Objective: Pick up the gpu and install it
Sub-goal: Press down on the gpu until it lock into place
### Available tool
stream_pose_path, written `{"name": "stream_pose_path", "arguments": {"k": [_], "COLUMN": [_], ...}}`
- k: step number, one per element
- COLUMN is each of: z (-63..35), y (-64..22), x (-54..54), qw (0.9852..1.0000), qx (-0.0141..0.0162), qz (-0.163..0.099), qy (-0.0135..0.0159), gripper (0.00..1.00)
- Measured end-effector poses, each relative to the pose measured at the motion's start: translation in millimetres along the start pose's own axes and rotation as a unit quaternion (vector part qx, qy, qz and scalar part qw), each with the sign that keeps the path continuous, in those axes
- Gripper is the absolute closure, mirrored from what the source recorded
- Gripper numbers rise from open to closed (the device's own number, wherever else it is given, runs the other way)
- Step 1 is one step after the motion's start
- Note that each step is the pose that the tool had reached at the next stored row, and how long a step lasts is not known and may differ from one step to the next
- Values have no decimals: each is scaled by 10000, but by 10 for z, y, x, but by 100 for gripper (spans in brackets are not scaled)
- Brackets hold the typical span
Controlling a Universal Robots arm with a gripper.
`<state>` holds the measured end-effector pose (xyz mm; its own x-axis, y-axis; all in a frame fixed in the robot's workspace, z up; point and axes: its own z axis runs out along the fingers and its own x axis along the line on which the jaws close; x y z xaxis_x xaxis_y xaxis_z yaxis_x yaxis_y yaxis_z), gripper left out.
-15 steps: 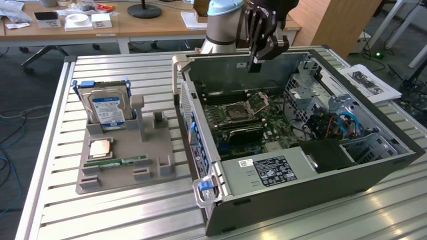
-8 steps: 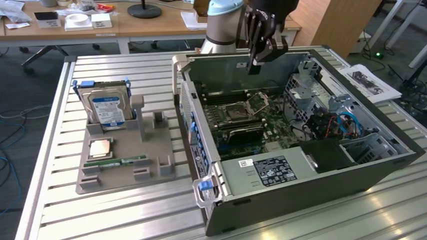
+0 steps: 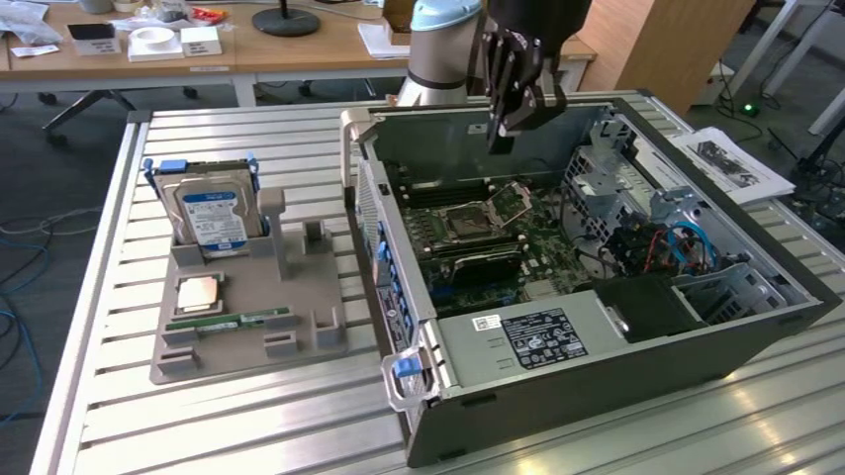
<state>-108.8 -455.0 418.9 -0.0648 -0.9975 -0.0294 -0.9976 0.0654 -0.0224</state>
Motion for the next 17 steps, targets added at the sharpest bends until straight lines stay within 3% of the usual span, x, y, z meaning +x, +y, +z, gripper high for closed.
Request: {"name": "stream_pose_path", "arguments": {"k": [17], "z": [192], "y": [4], "x": [6], "qw": [10000], "qx": [0], "qz": [0], "qy": [1], "gripper": [89]}}
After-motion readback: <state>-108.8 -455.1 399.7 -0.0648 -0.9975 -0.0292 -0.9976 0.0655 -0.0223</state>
